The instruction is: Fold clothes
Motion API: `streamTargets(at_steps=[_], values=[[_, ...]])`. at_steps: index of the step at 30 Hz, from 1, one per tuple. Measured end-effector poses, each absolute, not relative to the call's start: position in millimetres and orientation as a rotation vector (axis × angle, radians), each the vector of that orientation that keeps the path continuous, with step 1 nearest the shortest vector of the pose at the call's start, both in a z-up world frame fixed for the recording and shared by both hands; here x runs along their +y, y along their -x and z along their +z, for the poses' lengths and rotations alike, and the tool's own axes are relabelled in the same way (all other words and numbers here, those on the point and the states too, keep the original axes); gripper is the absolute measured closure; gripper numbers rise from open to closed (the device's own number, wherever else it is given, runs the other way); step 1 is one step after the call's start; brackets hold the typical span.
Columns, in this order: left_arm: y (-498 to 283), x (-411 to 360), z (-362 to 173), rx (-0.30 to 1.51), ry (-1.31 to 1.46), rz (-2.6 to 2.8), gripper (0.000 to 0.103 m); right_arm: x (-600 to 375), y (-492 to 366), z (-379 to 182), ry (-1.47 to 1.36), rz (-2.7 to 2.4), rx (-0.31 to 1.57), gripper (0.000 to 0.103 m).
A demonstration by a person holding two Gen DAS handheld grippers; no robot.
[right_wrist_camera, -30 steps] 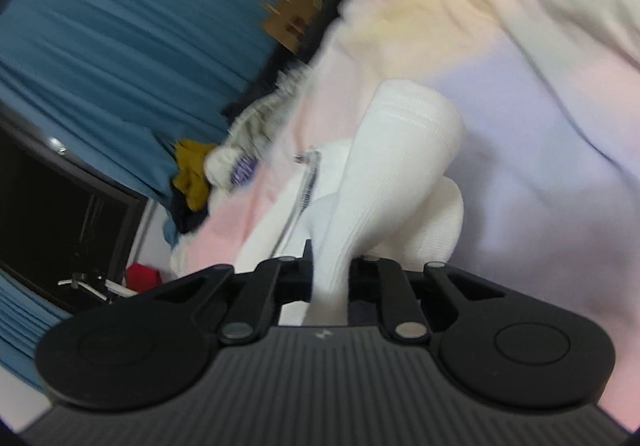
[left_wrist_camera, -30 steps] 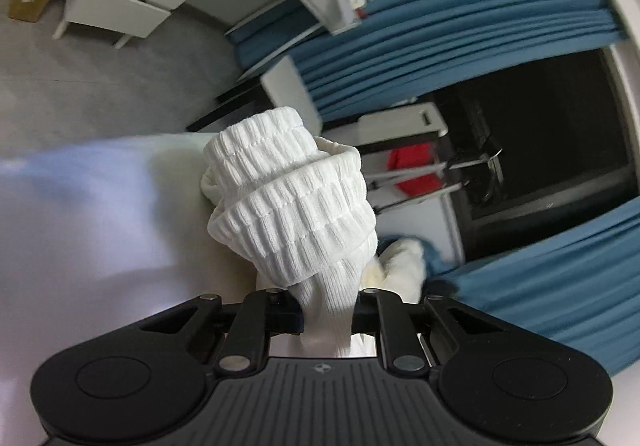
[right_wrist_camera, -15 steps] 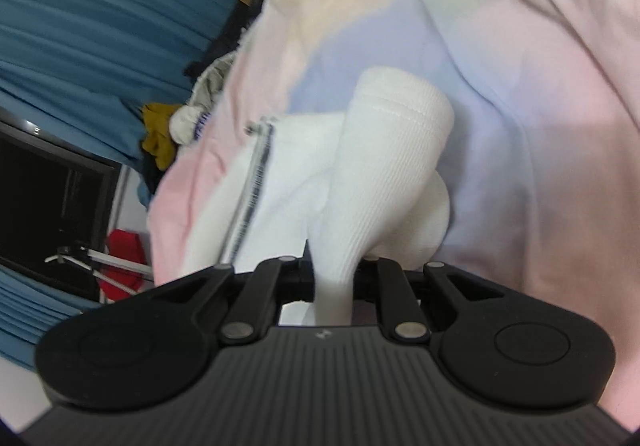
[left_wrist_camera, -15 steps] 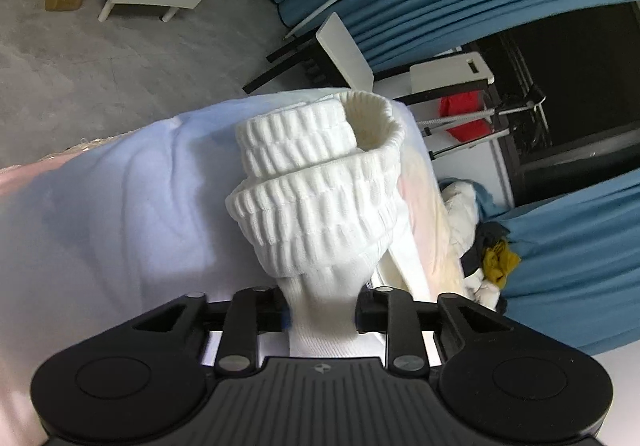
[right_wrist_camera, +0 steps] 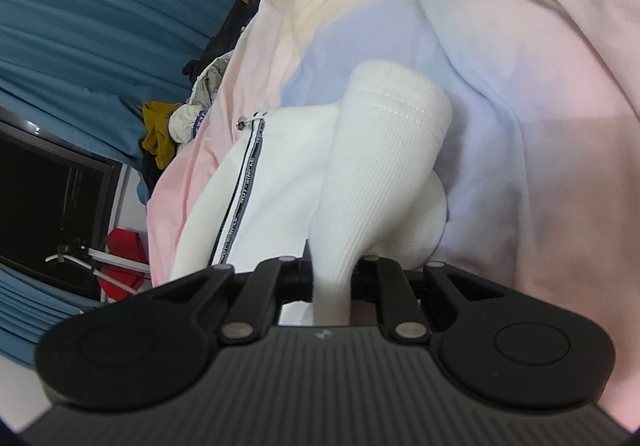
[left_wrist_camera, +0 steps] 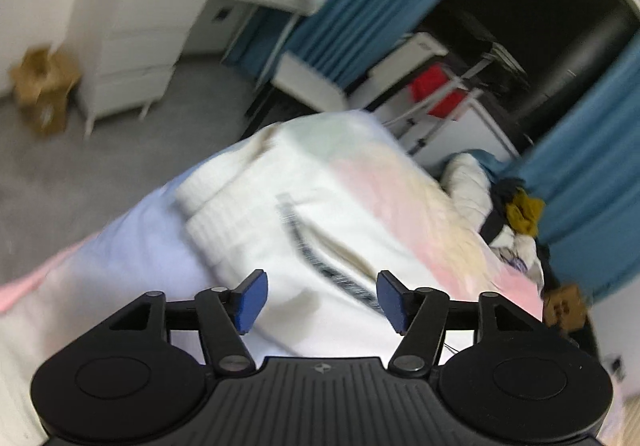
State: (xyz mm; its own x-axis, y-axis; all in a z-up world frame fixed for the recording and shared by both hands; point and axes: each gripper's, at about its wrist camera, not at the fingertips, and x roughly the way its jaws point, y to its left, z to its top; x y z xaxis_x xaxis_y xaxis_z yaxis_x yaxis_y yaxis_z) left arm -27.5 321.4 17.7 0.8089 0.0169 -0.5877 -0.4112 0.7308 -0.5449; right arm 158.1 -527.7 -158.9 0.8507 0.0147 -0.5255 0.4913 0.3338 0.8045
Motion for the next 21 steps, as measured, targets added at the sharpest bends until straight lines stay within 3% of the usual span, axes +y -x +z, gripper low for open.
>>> streamTargets(at_steps=[8,21], values=[[-39,214,27,0.594,0.5,0.124,0.039,-525,-160,-155,-1.141,-0.329,0.496,0.09],[-114,106,-62,0.683,0.096,0.066,0.039,-524,-160,-154,-1.153,-0.337,0.477,0.09]])
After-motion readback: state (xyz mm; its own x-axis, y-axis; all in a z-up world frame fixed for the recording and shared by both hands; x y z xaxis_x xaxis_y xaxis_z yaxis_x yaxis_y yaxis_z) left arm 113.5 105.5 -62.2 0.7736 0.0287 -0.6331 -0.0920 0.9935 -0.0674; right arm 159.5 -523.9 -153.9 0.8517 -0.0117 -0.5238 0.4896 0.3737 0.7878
